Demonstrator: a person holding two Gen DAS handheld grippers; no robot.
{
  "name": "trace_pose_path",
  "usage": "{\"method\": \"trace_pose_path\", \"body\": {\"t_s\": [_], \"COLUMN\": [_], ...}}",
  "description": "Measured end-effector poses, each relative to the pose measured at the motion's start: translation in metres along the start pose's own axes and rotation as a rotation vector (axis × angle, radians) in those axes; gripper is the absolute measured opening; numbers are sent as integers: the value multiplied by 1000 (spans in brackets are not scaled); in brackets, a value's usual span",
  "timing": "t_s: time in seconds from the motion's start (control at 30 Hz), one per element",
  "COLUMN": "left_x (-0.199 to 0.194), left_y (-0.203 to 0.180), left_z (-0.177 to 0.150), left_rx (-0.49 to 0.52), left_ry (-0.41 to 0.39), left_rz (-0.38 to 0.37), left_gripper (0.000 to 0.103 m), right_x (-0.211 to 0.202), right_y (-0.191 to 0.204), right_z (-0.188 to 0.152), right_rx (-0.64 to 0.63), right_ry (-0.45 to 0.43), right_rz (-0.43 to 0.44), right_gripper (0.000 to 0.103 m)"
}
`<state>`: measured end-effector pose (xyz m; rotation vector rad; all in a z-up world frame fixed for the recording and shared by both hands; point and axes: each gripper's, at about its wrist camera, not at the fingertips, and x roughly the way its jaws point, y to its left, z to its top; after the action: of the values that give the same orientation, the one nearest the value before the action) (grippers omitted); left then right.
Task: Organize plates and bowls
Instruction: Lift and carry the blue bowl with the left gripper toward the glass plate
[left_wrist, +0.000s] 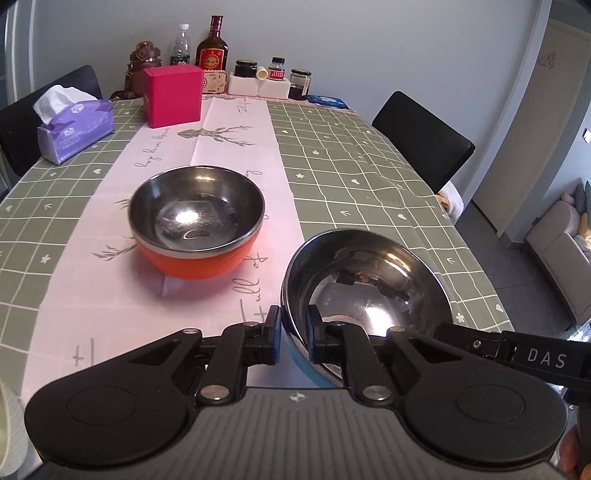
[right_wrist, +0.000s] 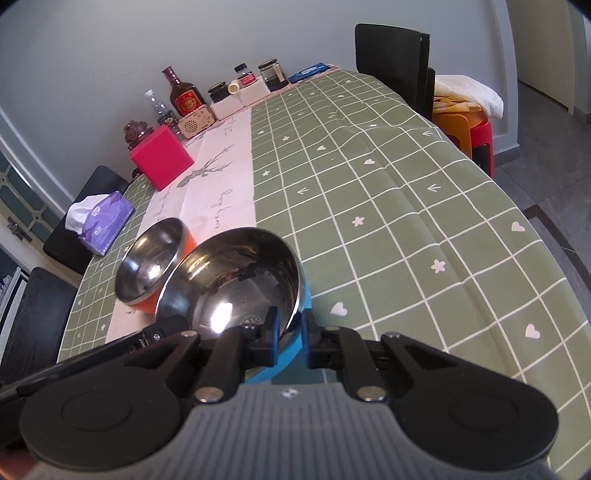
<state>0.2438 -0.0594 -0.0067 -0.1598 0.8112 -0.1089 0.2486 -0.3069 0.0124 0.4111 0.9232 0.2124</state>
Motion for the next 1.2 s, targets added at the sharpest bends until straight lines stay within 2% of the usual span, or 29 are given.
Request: {"method": "trace_pose_path", "body": {"t_s": [0.27, 0.43, 0.63, 0.9, 1.07, 1.2], "left_x": [-47, -78, -108, -119, -119, -109], "left_y": [1, -1, 1, -8, -18, -23], "left_z": [-23, -45, -79, -117, -131, -138], "left_rx": [-22, -44, -50, -39, -21, -35], "left_ry": [-9, 23, 58, 123, 149, 194], "left_rz": [-12, -25, -101, -166, -187, -216], "left_gripper": [15, 15, 16, 17, 18, 18], "right_x": [-42, -76, -114, -145, -146, -148], "right_y": [2, 3, -10, -23, -45, -53], "right_z": [-23, -46, -84, -128, -141, -142], "right_rx": [31, 4, -5, -70, -10, 6], "right_ry": [13, -3, -11, -37, 3, -7], "right_rz": [74, 100, 126, 72, 58, 31], "right_gripper": [9, 9, 9, 9, 9, 9]}}
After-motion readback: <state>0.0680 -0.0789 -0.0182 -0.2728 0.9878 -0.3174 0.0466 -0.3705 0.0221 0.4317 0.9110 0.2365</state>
